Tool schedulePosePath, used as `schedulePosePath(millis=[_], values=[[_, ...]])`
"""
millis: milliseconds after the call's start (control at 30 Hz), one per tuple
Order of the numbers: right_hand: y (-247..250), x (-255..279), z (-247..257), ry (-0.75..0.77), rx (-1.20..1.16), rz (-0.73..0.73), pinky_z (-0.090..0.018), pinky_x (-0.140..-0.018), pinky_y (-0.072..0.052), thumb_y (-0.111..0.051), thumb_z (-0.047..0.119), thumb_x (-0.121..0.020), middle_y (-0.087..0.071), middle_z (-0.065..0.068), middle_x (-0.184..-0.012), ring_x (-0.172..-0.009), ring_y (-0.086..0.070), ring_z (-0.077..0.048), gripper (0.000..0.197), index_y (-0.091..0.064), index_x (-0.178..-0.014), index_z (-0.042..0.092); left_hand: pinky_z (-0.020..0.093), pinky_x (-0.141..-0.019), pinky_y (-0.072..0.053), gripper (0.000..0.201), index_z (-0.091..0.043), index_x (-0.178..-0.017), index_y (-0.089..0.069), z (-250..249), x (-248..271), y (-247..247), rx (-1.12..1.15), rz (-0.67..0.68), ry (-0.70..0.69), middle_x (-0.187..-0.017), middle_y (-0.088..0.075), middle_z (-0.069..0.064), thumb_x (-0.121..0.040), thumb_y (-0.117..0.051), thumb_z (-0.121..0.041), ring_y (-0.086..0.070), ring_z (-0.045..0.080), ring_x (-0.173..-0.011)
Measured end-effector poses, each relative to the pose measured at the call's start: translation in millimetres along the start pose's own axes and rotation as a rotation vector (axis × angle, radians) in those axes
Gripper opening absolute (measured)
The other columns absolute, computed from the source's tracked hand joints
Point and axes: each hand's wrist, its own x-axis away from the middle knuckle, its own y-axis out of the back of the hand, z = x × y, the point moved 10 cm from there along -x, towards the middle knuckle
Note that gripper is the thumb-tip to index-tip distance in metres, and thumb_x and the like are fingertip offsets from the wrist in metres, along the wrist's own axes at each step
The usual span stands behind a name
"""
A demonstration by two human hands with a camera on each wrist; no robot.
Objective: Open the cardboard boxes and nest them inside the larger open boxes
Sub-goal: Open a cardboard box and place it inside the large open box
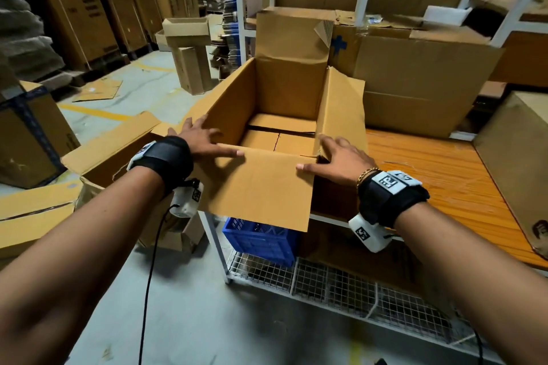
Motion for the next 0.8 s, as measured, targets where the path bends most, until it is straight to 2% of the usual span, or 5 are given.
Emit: schedulePosePath(millis=[133,267,500,633,800], values=[[-5.2,6.5,-4.6,0.017,0.035,-0.056,-0.043,-0.101,-0.042,-0.042,0.087,-0.075,-0.038,-0.008,-0.152,-0.132,-0.043,-0.032,0.095,-0.014,-0.153,0.041,0.061,-0.114,-0.017,0.125,-0.032,-0.14,-0.048,2.1,-4.3,-15.1,-0.057,-0.001,-0.031,-0.158,-0.03,-0.003,-0.042,-0.029,-0.107,-0.008,0.03,-0.148],[2.5,-2.6,-22.8,0.009,0.059,-0.041,-0.044,-0.099,-0.045,-0.043,0.088,-0.073,-0.039,-0.006,-0.151,-0.132,-0.044,-0.031,0.094,-0.015,-0.151,0.045,0.059,-0.113,-0.024,0.102,-0.029,-0.139,-0.051,-13.9,20.9,-17.2,0.063,-0.107,0.056,-0.149,-0.045,0.0,-0.061,-0.045,-0.094,-0.008,0.034,-0.147],[3.0,-17.0,-30.3,-0.002,0.039,-0.029,-0.046,-0.103,-0.044,-0.044,0.086,-0.075,-0.035,-0.001,-0.156,-0.137,-0.04,-0.029,0.093,-0.011,-0.153,0.046,0.063,-0.113,-0.016,0.095,-0.032,-0.148,-0.035,-29.7,20.5,-15.1,0.072,-0.071,0.089,-0.158,-0.028,0.004,-0.071,-0.042,-0.088,0.001,0.037,-0.148],[0.7,-16.0,-31.6,0.032,0.007,-0.005,-0.047,-0.109,-0.038,-0.044,0.087,-0.074,-0.026,-0.002,-0.161,-0.142,-0.035,-0.028,0.101,-0.007,-0.155,0.04,0.065,-0.113,-0.006,0.102,-0.034,-0.149,-0.03,-29.3,20.8,-13.3,0.043,-0.079,0.046,-0.161,-0.02,0.003,-0.067,-0.035,-0.093,0.003,0.034,-0.149],[19.9,-10.1,-43.9,0.014,-0.045,-0.055,-0.048,-0.112,-0.034,-0.035,0.094,-0.069,-0.019,-0.003,-0.163,-0.145,-0.029,-0.03,0.109,-0.006,-0.156,0.035,0.061,-0.115,0.002,0.1,-0.039,-0.153,-0.016,-63.9,34.7,16.8,0.094,-0.276,-0.041,-0.164,0.003,0.0,-0.069,-0.026,-0.094,0.01,0.027,-0.15]])
